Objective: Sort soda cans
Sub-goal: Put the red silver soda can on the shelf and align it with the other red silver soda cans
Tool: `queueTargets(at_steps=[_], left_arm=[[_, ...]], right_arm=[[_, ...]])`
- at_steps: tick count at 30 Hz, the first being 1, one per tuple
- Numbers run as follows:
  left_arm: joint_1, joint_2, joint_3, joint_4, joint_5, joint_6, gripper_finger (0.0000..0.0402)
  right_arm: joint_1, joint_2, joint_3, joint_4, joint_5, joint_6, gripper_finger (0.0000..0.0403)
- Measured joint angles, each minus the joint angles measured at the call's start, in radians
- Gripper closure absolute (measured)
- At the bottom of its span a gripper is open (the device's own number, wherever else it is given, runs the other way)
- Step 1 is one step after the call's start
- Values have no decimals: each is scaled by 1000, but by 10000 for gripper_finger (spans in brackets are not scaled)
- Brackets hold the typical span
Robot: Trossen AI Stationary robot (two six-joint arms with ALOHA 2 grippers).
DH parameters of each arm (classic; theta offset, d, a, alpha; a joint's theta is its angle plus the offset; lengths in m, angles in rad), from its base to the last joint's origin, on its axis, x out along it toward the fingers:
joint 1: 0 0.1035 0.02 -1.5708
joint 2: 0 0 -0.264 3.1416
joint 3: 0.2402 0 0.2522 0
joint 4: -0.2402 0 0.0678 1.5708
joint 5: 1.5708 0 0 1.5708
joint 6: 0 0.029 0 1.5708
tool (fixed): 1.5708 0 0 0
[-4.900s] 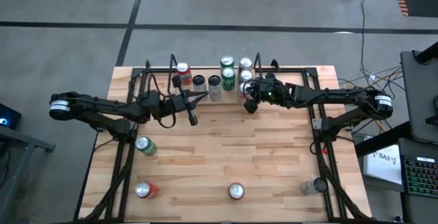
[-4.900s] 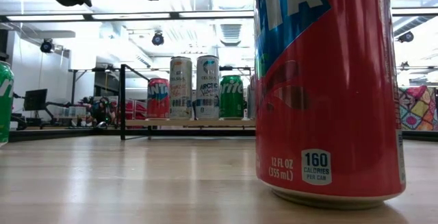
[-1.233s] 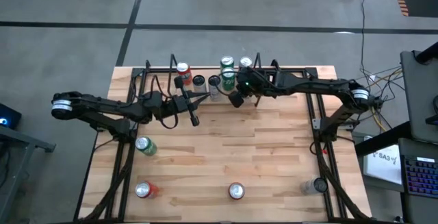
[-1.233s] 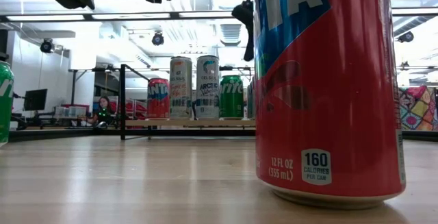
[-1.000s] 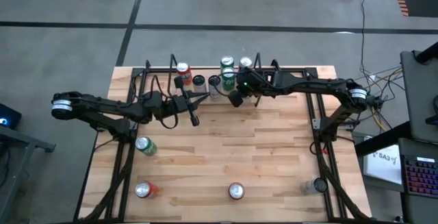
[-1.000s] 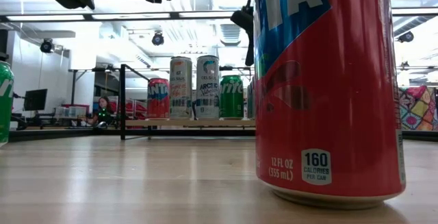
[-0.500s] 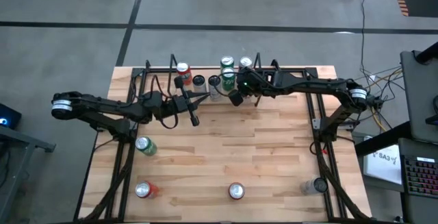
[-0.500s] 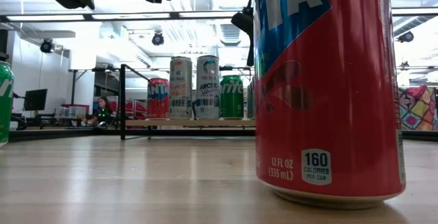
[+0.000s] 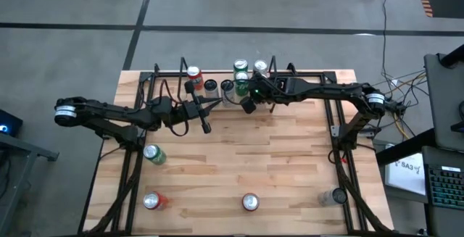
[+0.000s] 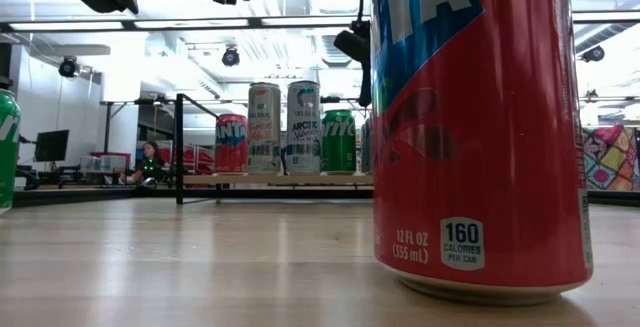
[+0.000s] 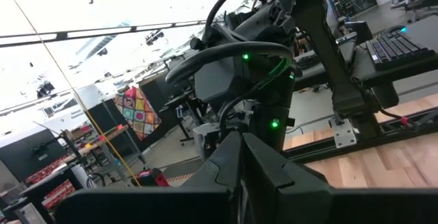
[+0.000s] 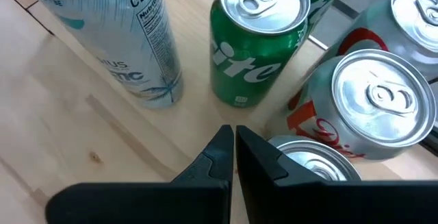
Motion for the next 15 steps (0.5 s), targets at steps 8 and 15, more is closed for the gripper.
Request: queueTargets(at_steps=[8,15], left_arm=[[0,0,0,0,0,0,401],[0,0,0,0,0,0,401]], right_arm=[[0,-2,-1,-4,27,-1,394],[5,-3,35,-2,25,-35,394]])
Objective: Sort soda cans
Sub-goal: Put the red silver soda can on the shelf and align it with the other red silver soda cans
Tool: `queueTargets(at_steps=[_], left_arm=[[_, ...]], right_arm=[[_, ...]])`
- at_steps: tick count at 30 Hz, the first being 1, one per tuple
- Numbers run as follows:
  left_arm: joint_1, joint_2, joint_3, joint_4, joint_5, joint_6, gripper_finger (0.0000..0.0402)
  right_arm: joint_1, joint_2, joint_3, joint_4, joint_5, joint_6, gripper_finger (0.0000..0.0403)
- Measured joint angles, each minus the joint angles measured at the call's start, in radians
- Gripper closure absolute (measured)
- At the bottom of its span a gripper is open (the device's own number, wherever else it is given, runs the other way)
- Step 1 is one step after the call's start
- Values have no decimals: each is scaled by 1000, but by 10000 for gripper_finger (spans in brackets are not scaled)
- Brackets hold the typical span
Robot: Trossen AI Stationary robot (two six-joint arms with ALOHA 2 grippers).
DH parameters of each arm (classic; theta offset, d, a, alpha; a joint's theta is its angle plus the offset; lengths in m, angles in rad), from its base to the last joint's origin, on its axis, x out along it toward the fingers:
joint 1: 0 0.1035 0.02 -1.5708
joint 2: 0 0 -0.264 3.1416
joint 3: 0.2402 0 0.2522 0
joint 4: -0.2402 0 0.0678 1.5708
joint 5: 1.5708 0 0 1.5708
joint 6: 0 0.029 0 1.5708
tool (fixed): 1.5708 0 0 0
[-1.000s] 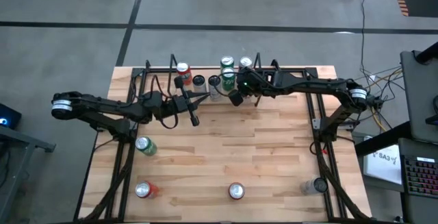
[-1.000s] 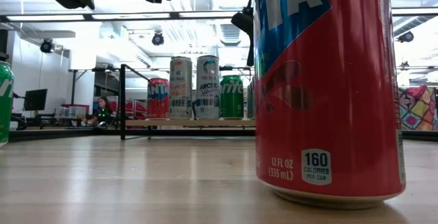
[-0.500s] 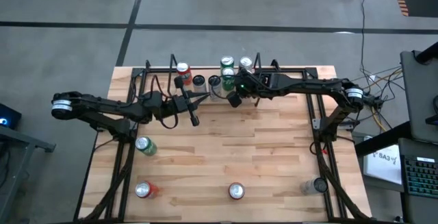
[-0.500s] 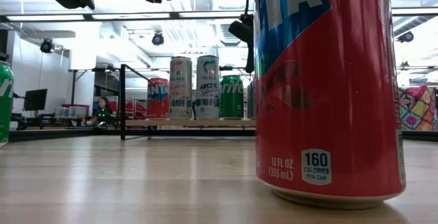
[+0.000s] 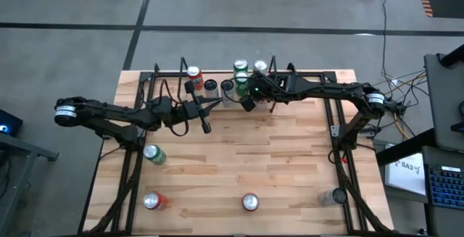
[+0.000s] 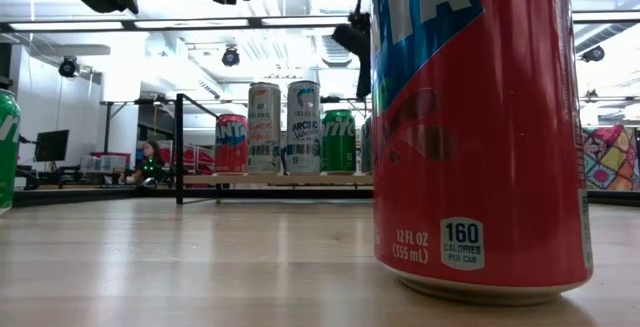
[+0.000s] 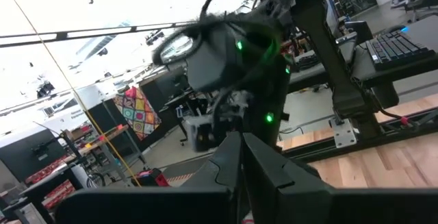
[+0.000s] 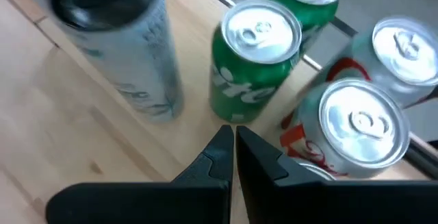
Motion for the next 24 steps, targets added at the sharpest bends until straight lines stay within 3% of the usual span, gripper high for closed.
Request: queueTargets(at_steps=[8,14,24], left_arm=[[0,0,0,0,0,0,401],[0,0,0,-1,0,0,401],[0,0,0,0,0,0,401]], right_arm=[[20,-3,161,-313,-13,24,394],[20,-4,219,-520,-111,105,394],[20,15,212,-563,-185,109,394]])
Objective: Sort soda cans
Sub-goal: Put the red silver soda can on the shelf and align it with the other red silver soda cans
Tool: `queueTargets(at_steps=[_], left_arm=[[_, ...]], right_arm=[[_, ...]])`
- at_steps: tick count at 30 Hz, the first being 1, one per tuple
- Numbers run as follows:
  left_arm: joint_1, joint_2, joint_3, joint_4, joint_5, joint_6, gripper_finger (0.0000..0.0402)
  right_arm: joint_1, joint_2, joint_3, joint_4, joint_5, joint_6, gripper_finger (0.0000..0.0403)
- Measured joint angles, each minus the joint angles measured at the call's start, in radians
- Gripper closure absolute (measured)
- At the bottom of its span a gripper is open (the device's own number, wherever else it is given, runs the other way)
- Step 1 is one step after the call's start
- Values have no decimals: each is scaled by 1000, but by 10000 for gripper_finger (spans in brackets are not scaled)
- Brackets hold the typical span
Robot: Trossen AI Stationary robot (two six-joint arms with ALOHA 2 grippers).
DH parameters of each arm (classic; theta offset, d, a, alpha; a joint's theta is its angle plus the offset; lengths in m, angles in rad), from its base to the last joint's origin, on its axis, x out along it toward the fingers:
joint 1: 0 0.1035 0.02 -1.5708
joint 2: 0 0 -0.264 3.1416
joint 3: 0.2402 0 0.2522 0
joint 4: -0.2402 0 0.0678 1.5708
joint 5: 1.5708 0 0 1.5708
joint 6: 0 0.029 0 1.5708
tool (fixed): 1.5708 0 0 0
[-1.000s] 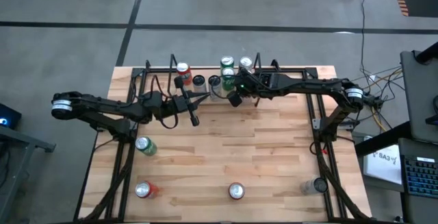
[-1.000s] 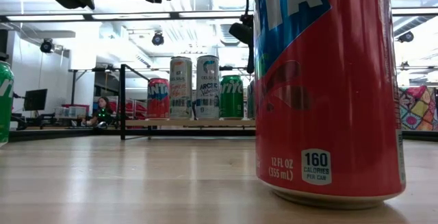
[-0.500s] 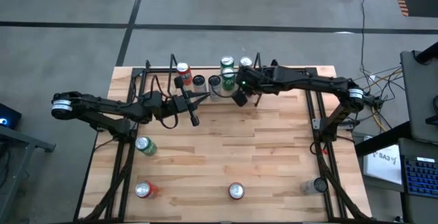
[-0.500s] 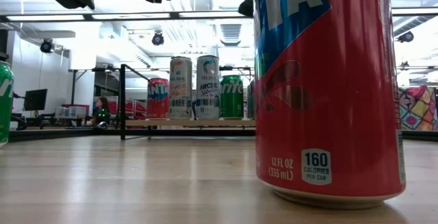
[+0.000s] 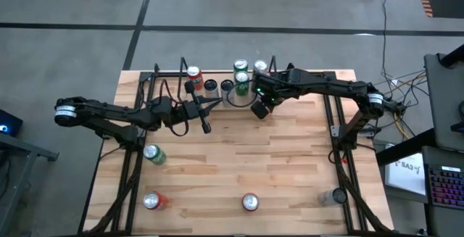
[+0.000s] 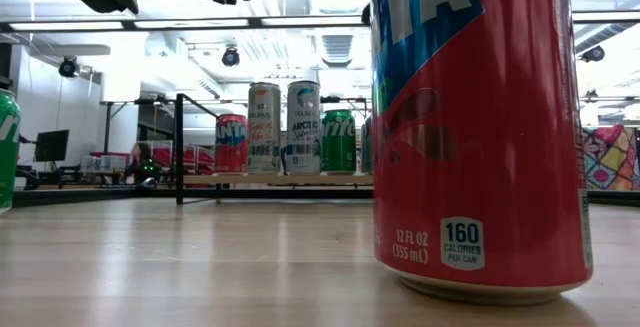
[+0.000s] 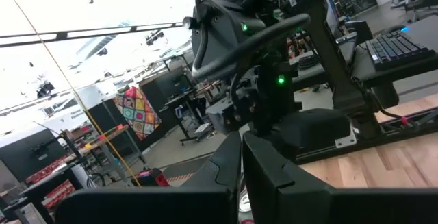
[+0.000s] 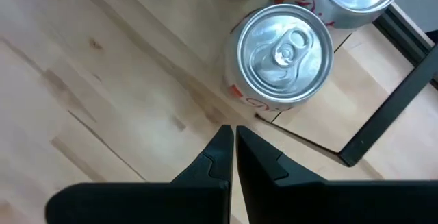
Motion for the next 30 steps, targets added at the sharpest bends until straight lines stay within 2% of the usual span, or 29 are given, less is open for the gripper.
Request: queueTargets(at_steps=[10,14,30], left_arm=[[0,0,0,0,0,0,401],[0,0,0,0,0,0,401],[0,0,0,0,0,0,401]], right_arm=[[0,8,0,8,30,-13,394],[0,9,0,8,77,-18,394],[0,69,-1,16,78,-36,394]])
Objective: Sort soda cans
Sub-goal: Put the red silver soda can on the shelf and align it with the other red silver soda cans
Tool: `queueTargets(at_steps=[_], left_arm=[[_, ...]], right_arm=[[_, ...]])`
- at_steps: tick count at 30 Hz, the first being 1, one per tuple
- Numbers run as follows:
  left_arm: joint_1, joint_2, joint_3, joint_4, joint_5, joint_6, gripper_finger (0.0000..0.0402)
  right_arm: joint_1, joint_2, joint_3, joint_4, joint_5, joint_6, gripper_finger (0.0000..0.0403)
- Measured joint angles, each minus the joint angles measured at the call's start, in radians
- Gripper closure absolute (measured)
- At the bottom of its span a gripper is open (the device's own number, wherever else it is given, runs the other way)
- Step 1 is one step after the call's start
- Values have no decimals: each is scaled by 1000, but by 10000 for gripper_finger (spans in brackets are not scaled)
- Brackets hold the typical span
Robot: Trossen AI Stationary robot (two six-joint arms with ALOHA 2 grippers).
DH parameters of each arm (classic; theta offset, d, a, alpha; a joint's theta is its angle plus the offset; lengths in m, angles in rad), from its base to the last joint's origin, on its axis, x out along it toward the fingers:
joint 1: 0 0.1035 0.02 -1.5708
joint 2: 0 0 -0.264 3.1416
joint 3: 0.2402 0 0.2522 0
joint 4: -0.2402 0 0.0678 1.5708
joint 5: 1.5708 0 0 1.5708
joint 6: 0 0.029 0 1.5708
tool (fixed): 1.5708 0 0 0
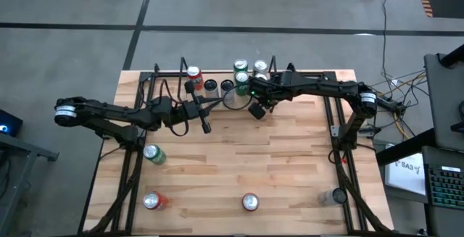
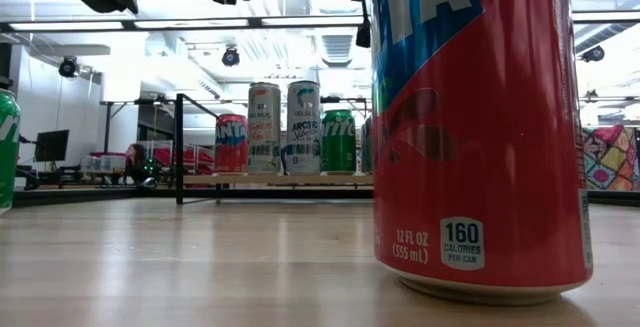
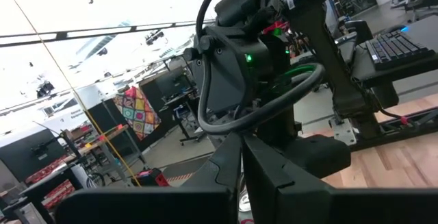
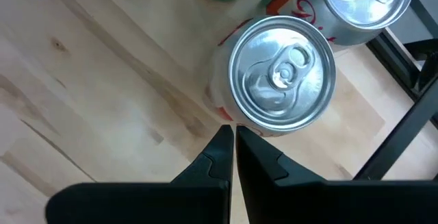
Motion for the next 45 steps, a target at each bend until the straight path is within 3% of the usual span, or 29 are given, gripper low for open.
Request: queueTargets(at_steps=[25,45], left_arm=[[0,0,0,1,0,0,401],[0,0,0,1,0,0,401]], right_arm=[[-26,-61,0,66,1,-34,394],[-53,-14,0,120,49,-85,394]])
